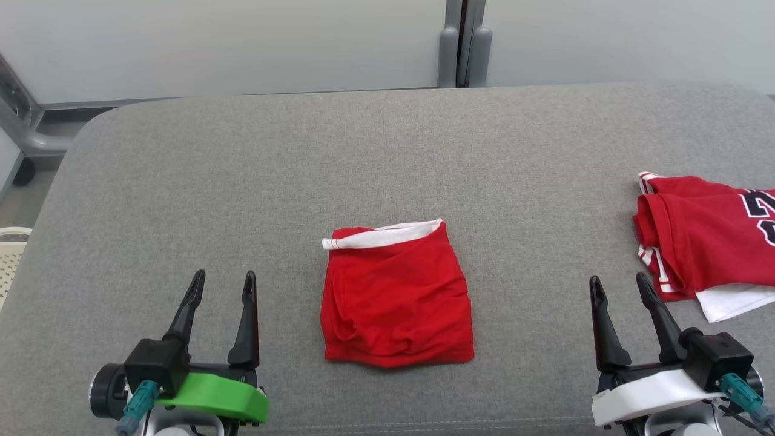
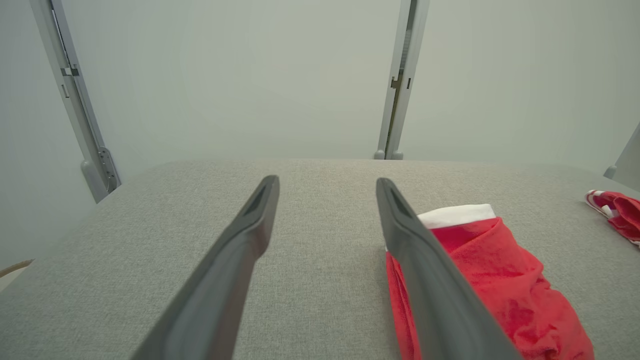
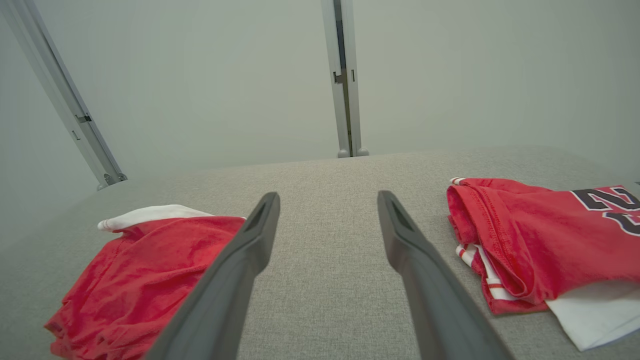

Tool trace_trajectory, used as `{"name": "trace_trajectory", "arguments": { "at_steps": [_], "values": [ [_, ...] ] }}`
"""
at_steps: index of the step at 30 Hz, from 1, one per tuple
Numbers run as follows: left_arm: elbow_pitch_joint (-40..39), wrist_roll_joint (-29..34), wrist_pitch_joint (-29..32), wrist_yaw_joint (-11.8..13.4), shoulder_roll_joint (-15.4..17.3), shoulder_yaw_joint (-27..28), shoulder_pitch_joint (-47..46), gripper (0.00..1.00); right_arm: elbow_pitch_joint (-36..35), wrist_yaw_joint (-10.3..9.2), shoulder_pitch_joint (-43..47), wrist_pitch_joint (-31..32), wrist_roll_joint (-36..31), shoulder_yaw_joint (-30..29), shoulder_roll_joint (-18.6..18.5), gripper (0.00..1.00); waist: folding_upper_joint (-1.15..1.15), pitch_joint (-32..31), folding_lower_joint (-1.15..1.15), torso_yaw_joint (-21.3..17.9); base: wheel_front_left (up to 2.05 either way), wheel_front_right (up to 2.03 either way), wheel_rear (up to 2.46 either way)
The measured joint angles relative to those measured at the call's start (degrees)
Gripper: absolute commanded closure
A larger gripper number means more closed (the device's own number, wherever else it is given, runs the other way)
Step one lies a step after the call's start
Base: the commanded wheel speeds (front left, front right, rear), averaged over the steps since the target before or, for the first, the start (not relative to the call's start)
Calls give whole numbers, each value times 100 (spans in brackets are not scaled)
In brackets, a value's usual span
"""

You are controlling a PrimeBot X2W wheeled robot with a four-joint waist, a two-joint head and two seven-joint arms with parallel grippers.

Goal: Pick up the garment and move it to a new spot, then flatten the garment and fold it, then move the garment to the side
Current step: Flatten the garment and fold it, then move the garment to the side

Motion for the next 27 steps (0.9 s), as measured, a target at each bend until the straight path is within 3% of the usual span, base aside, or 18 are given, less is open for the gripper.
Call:
{"name": "trace_trajectory", "arguments": {
  "at_steps": [17, 27],
  "values": [
    [4, 0, 2, 53, 32, -113, 10, 0, 58, 0, 62, 1, 1, -11, 46, 0, 0, -68, 0, 23, 0, 0, 0],
    [-8, 2, 25, 14, 7, -260, -161, 0, 578, 0, -209, 121, 232, 131, -30, 0, 0, 37, 0, 384, 0, 0, 0]
  ]
}}
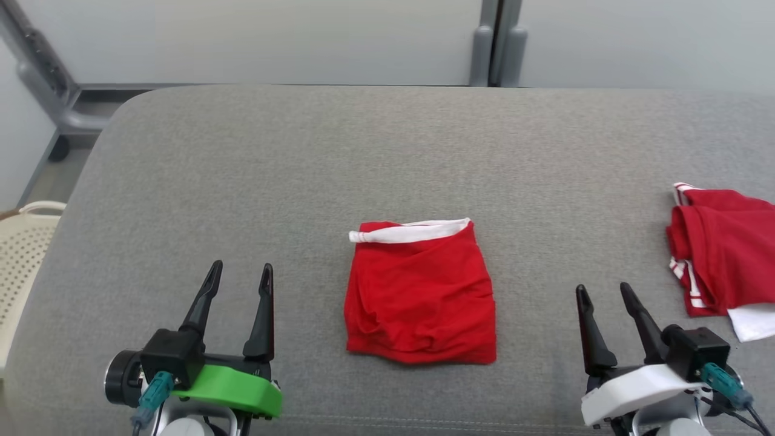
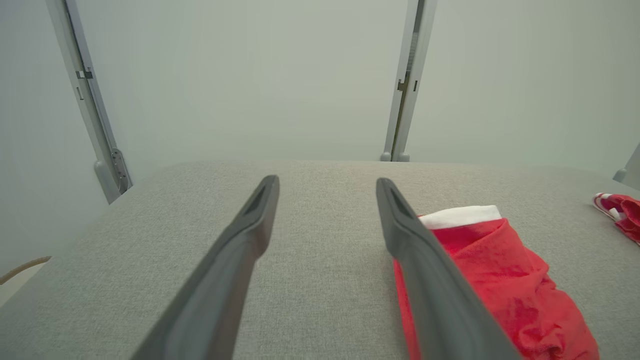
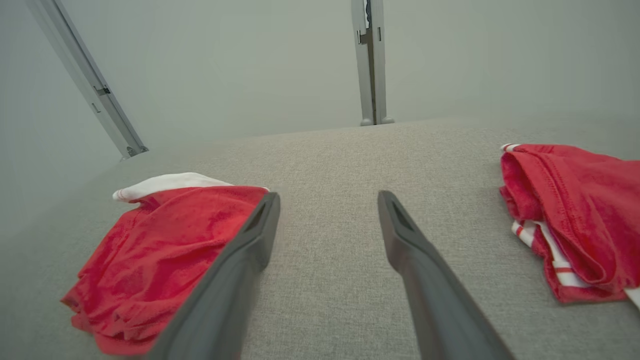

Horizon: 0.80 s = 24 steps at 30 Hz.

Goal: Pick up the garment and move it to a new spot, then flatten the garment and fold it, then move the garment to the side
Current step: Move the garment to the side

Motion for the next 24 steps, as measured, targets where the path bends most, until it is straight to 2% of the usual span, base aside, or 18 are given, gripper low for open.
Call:
{"name": "trace_trajectory", "arguments": {
  "at_steps": [10, 19, 24],
  "values": [
    [21, -2, -25, -59, -103, -74, -138, 0, 1349, 1, -1144, 57, 385, 872, -177, 0, 0, 249, 0, 628, 0, 0, 0],
    [138, -2, -34, -178, -341, -182, -395, 0, 2815, 1, -1859, 148, 840, 1035, -369, 0, 0, 548, 0, 1209, 0, 0, 0],
    [151, 2, -47, -225, -425, -151, -466, 0, 3206, 1, -2163, 254, 1145, 1221, -397, 0, 0, 753, 0, 1355, 0, 0, 0]
  ]
}}
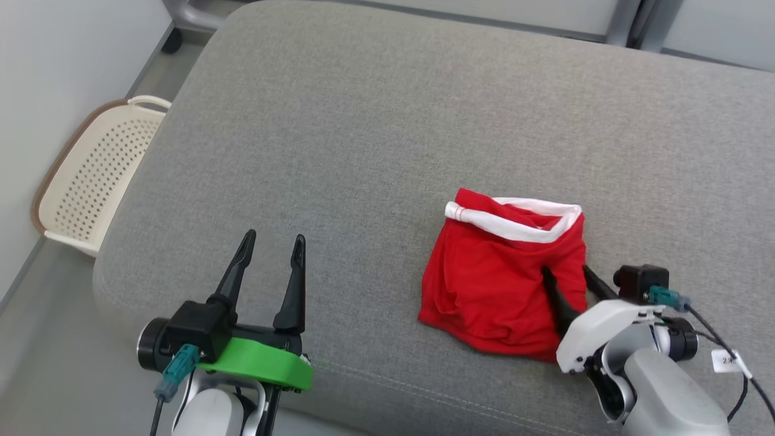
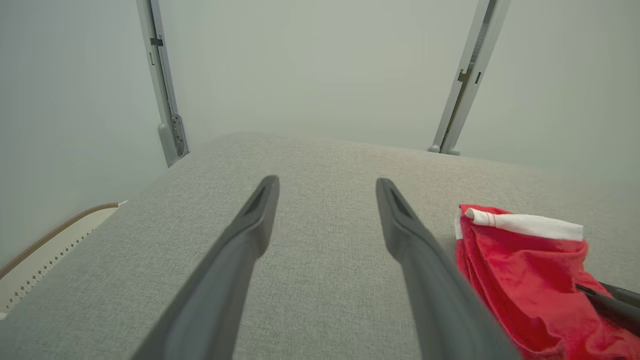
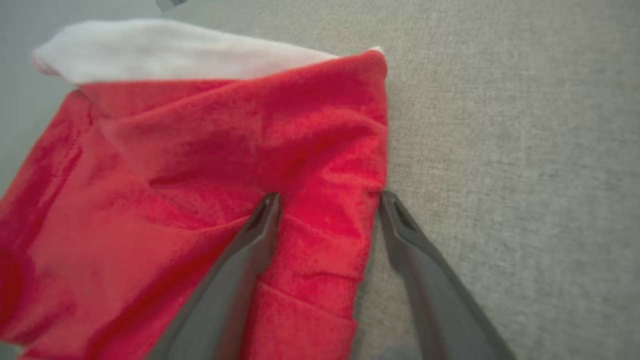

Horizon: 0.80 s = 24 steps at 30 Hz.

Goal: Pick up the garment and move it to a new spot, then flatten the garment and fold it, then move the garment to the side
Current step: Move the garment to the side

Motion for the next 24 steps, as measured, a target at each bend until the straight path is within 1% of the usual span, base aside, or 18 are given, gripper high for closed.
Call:
{"name": "trace_trajectory", "arguments": {
  "at_steps": [1, 2, 3, 4, 8, 13, 19, 24],
  "values": [
    [2, 14, -2, -10, -13, 14, -4, 0, 80, 0, -69, 22, 77, 30, -19, 0, 0, 45, 0, 31, 0, 0, 0],
    [5, 23, -2, -29, -25, 30, -6, 0, 163, 1, -147, 51, 137, 74, -33, 7, 0, 86, 0, 59, 0, 0, 0],
    [10, 36, -2, -45, -40, 43, -9, 0, 201, 1, -217, 46, 203, 100, -42, 65, 0, 122, 0, 87, 0, 0, 0],
    [12, 42, -2, -52, -56, 54, -15, 0, 245, 1, -276, 29, 253, 132, -53, 100, 0, 153, 0, 112, 0, 0, 0],
    [27, 105, -2, -101, -122, 100, -43, 0, 322, 5, -396, -56, 498, 245, -81, 100, 0, 241, 0, 155, 0, 0, 0],
    [5, 188, -2, -155, -145, 181, -44, 0, 225, 5, -391, -222, 655, 399, -90, 100, 0, 252, 0, 4, 0, 0, 0],
    [-75, 299, -3, -211, -110, 296, -49, 0, -119, 7, -121, -337, 548, 493, -130, 100, 0, 248, 0, -424, 0, 0, 0],
    [-153, 359, -3, -250, -5, 369, -54, 0, -514, 5, 196, -352, 185, 378, -159, 100, 0, 260, 0, -932, 0, 0, 0]
  ]
}}
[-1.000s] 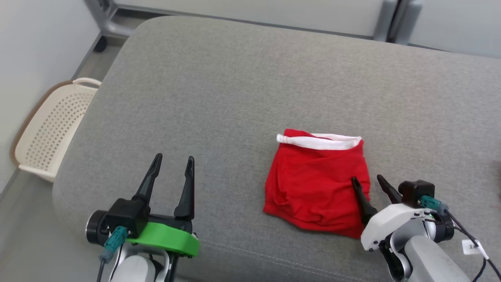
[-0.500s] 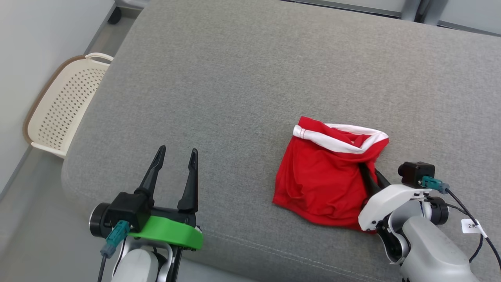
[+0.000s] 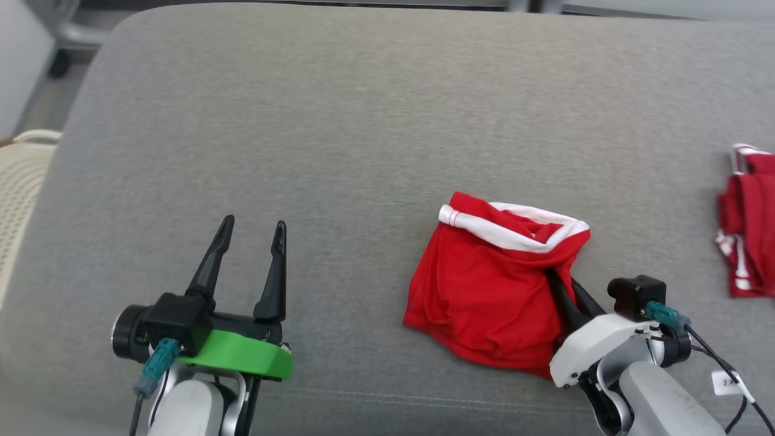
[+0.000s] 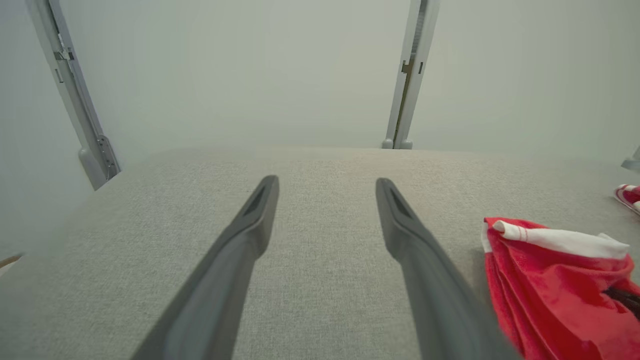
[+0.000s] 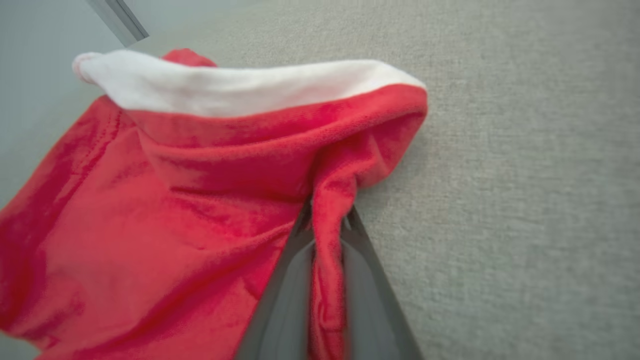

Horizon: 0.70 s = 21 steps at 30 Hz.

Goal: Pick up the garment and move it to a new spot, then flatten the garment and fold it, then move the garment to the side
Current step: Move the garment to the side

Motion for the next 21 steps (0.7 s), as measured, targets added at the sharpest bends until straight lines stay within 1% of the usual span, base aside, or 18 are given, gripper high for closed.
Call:
{"name": "trace_trajectory", "arguments": {
  "at_steps": [9, 10, 14, 17, 21],
  "values": [
    [-70, 88, 27, -24, 181, -18, -69, 0, -835, -1, 433, -21, -633, -369, 58, 100, 0, 56, 0, -1119, 0, 0, 0],
    [-108, 98, 64, -35, 204, -47, -113, 0, -960, -1, 487, -22, -723, -422, 65, 100, 0, 77, 0, -1368, 0, 0, 0],
    [-186, 125, 136, -46, 253, -91, -156, 0, -1169, -1, 528, -22, -924, -563, 53, 100, 0, 133, 0, -1850, 0, 0, 0],
    [-230, 126, 192, -51, 304, -107, -187, 0, -1279, -2, 521, -22, -1043, -554, 4, 100, 0, 187, 0, -2165, 0, 0, 0],
    [-312, 126, 237, -48, 370, -104, -224, 0, -1361, -2, 261, -21, -1158, -313, -189, 100, 0, 288, 0, -2506, 0, 0, 0]
  ]
}}
